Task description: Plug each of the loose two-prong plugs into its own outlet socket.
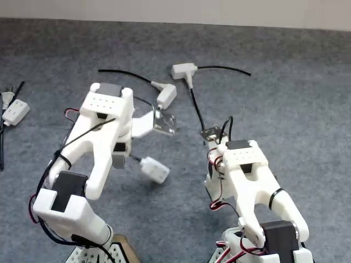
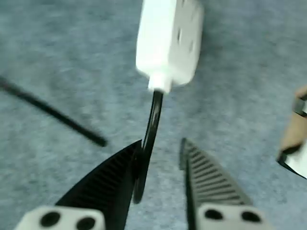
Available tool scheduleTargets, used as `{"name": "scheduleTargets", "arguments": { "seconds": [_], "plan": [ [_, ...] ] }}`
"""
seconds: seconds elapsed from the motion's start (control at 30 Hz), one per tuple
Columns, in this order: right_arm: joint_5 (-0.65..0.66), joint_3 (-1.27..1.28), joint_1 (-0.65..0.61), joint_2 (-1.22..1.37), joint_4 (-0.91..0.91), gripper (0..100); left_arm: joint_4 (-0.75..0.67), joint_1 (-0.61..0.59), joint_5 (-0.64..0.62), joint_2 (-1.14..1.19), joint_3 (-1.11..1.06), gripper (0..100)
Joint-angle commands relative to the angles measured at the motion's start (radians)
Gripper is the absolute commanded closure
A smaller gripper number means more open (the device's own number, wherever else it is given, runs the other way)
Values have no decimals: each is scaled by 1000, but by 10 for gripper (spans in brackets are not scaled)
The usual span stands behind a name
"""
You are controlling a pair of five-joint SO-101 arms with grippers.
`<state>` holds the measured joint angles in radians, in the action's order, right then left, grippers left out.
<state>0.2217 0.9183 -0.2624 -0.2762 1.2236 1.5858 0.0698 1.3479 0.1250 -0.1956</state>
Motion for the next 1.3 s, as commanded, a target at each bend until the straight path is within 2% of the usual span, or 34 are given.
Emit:
{"name": "scheduleTargets", "arguments": {
  "seconds": [0.0,0.1,0.23,0.37,0.5,0.57,0.77,0.83,0.97,1.1,1.17,1.27],
  "plan": [
    [11,-4,-10,-15,4,505,-32,-7,-3,-1,21,515],
    [11,-2,-10,-15,4,505,-35,12,-6,4,1,396],
    [11,-2,-10,-15,4,505,-40,13,-14,7,-2,332],
    [11,-2,-10,-15,4,505,-77,-96,-115,5,82,326],
    [11,-4,-12,-15,4,505,91,-173,-17,-2,42,326],
    [11,-7,-12,-15,4,505,103,-220,-11,-12,2,326],
    [8,-2,-74,-15,4,505,-8,-400,-14,-87,-25,326],
    [6,-5,-88,-15,7,505,-87,-424,-91,-102,-25,326],
    [5,-5,-91,-15,10,505,-216,-421,-279,-108,-38,326],
    [5,-2,-91,-15,12,505,-213,-351,-279,-120,-96,325],
    [5,-1,-93,-16,15,505,-157,-312,-279,-120,-94,325],
    [5,-5,-107,-16,33,505,11,-245,-279,-122,-76,325]
  ]
}}
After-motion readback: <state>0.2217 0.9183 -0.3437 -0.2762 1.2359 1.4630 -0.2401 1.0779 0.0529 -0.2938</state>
